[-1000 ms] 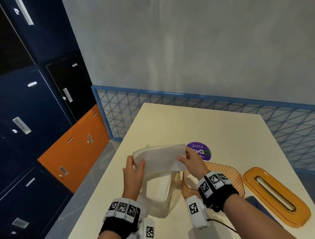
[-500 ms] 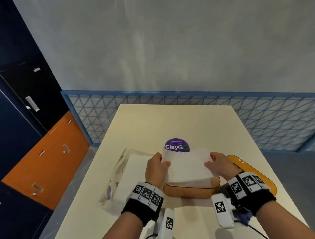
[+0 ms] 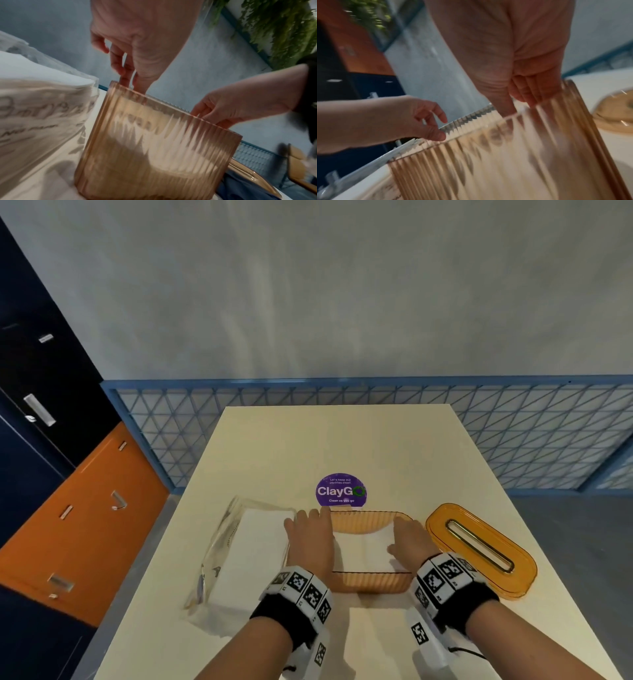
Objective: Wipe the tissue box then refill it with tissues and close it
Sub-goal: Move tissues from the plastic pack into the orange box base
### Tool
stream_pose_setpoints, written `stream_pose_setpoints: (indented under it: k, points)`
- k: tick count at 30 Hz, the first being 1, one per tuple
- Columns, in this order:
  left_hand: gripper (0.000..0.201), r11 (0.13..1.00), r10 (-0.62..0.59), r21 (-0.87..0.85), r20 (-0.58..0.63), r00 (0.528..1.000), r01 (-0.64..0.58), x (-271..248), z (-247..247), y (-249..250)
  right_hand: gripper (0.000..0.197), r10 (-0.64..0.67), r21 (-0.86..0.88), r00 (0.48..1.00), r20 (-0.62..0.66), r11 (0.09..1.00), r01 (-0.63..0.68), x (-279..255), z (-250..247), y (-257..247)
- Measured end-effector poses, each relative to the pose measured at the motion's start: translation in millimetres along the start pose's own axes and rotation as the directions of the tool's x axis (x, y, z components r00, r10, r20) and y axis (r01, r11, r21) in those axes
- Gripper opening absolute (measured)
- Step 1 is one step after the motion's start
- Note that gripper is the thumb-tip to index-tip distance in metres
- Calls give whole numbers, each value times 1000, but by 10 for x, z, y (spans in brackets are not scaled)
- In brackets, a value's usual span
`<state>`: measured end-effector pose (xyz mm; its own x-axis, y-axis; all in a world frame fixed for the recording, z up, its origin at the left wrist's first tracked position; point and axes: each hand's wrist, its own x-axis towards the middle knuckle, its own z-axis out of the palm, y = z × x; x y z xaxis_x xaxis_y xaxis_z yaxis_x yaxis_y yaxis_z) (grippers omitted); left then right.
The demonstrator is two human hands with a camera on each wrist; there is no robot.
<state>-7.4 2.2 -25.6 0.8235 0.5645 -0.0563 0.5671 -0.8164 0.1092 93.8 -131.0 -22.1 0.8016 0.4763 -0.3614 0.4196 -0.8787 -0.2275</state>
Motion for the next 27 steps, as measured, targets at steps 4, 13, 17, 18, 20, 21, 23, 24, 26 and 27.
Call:
stream_pose_setpoints:
  k: [4,13,17,18,20,21,23,24,26,27]
  points:
    - [31,980,158,-140,101,982,-143,48,102,72,33,-147,-162,981,-130,979,125,-44,-14,-21]
    - [38,984,150,-151,409,900,-96,162,184,228,32,-109,-316,961,255,930,189,135,110,-133]
    - [40,967,164,-248,395,904,-67,164,203,186,32,-109,-325,971,211,930,175,146,98,-93]
    - [40,950,179,-305,368,913,-63,155,182,165,32,-118,-308,980,162,937,163,131,85,-75]
    - [38,896,183,-442,255,950,-54,111,81,102,34,-157,-243,988,4,958,153,75,28,-29]
    - [35,864,158,-500,173,972,-52,86,15,42,34,-182,-208,978,-107,965,156,43,-10,7]
    - [32,821,59,-569,0,998,-49,36,-95,-141,34,-195,-155,927,-319,976,152,-17,-86,110]
    - [31,810,-8,-586,-55,998,-26,8,-125,-250,34,-177,-123,905,-386,982,140,-45,-116,169]
    - [30,808,-142,-585,-77,987,70,-46,-110,-470,39,-91,-54,919,-382,996,76,-59,-132,307]
    - [31,819,-197,-557,-51,979,136,-71,-75,-561,43,-33,-7,946,-323,999,32,-45,-121,374]
